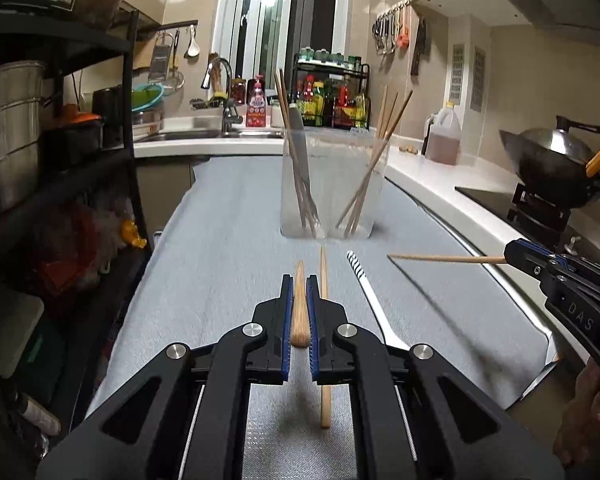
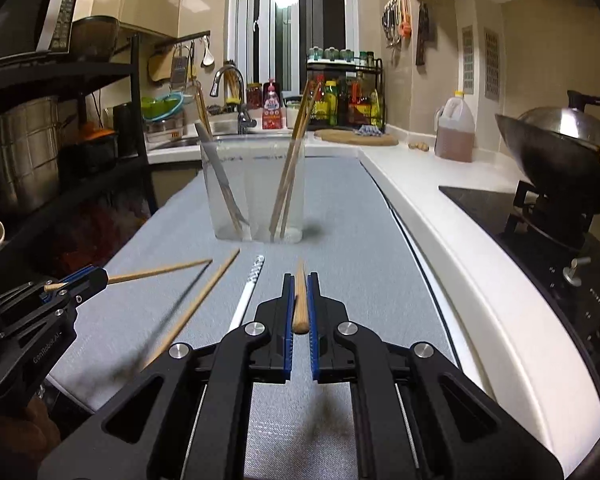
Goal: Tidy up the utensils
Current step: 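Lift both chopsticks and carry them upright over the container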
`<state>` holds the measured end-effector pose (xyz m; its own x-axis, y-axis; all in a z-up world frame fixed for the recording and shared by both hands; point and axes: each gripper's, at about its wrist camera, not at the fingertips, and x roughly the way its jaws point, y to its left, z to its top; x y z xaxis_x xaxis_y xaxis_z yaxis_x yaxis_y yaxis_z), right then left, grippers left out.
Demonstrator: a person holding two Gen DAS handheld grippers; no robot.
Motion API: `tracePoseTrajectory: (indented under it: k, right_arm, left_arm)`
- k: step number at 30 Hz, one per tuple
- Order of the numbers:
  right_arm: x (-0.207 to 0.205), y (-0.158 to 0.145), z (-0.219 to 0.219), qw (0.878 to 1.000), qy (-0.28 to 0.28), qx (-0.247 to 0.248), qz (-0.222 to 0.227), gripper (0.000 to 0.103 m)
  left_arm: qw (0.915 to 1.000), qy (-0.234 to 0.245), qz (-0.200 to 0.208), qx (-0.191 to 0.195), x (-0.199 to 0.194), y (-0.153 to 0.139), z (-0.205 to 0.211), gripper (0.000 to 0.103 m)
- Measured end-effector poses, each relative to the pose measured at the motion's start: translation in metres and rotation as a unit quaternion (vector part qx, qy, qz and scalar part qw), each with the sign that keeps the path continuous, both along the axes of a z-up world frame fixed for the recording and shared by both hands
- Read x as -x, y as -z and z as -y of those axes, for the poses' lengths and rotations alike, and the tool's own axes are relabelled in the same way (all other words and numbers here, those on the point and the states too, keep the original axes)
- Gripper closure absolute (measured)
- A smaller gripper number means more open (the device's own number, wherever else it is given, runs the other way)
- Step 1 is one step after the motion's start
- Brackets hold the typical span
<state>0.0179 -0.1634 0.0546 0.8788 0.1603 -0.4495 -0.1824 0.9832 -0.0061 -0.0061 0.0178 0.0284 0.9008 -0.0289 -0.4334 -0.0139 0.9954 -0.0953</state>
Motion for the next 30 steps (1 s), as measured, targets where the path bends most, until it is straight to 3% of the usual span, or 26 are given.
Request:
tracePoseTrajectory:
  k: [11,19,30]
  right_arm:
    - [-0.02,-0.052,-0.004,1.0,-0.013,-0.018,0.018,0.097]
    - [-0.033,-0.086,-0.019,0.999,-0.035,-0.018,0.012,0.097]
    - [-0.053,-0.121,-0.028,0.998,-0.058,-0.018,-0.006,0.097]
  left_arm:
    - [0.9993,0.007,0.03,0.021,-0.016,-0.051,-0.016,0.096]
    - [0.9996,0.01,0.018,0.016,-0.034,-0.092,-0.02,0.096]
    - [0.9996,0.022,-0.003,0.017,-0.055,-0.126,-0.025,0.096]
